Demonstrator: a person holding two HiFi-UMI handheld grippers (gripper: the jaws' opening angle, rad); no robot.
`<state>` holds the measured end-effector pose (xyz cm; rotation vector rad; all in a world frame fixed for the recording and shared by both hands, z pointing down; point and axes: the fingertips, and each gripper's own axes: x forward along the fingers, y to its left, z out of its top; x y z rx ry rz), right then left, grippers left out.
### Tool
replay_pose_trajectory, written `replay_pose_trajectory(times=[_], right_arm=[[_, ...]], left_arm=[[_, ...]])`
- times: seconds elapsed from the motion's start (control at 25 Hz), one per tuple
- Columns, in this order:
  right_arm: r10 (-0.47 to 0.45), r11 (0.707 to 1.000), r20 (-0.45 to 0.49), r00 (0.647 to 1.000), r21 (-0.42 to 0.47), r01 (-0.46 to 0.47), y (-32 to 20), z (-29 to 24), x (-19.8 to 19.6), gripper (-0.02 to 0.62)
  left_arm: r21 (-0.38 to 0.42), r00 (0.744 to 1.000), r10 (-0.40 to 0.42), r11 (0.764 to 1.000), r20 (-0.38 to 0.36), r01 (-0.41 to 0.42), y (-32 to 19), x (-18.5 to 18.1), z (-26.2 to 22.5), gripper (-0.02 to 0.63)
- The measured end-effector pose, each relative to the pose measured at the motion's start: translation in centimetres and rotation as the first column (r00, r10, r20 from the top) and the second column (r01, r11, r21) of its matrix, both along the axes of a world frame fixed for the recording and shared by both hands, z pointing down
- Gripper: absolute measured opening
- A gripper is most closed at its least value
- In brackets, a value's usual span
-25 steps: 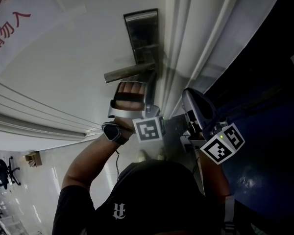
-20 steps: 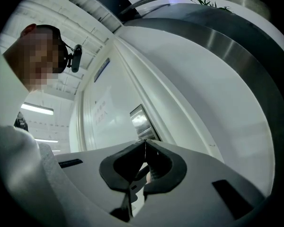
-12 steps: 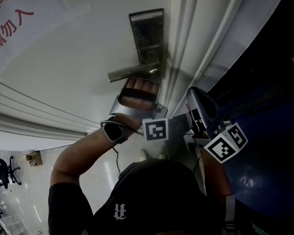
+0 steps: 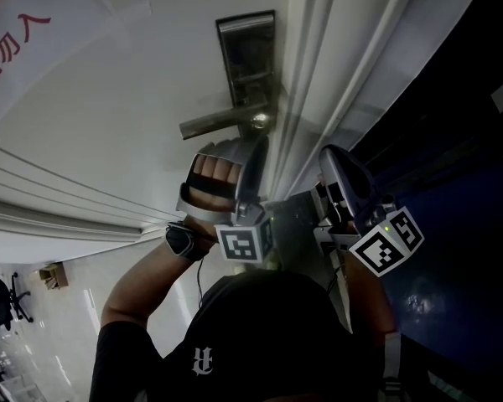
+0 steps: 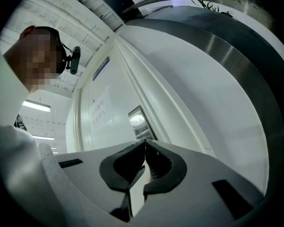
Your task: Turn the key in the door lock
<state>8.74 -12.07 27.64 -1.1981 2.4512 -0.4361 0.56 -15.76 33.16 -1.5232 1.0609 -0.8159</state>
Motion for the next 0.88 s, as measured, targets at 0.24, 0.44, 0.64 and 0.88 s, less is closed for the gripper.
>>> replay_pose_trajectory(times=[0.24,0.44,0.64,0.88], right_arm=[[-0.012,1.0,-0.009,1.0,0.008,0.012,0.0,-0.1,-1.0,0.014],[-0.017,1.0,-0.058,0.998,0.025,0.019,0.0,0.0,-2.2,0.014],[-0.013,1.0,-0.066,0.998,0.024,0.015,0.0,0.0,-2.2,0.014],[-0.011,1.0,-0.065,0.998,0.023,0.012,-0.2,0.0,-2.0,0.014]], left_arm=[[-0.109,0.955,-0.001,0.993,-0.297,-0.033,0.8,-1.1,-0.5,0.067],[-0.147,0.911,-0.006,0.987,-0.412,-0.06,0.8,-1.0,-0.3,0.067],[-0.226,0.8,-0.037,0.966,-0.599,-0.125,0.7,-1.2,-0.6,0.067],[-0.385,0.475,-0.203,0.865,-0.856,-0.323,-0.1,-1.8,0.3,0.067]])
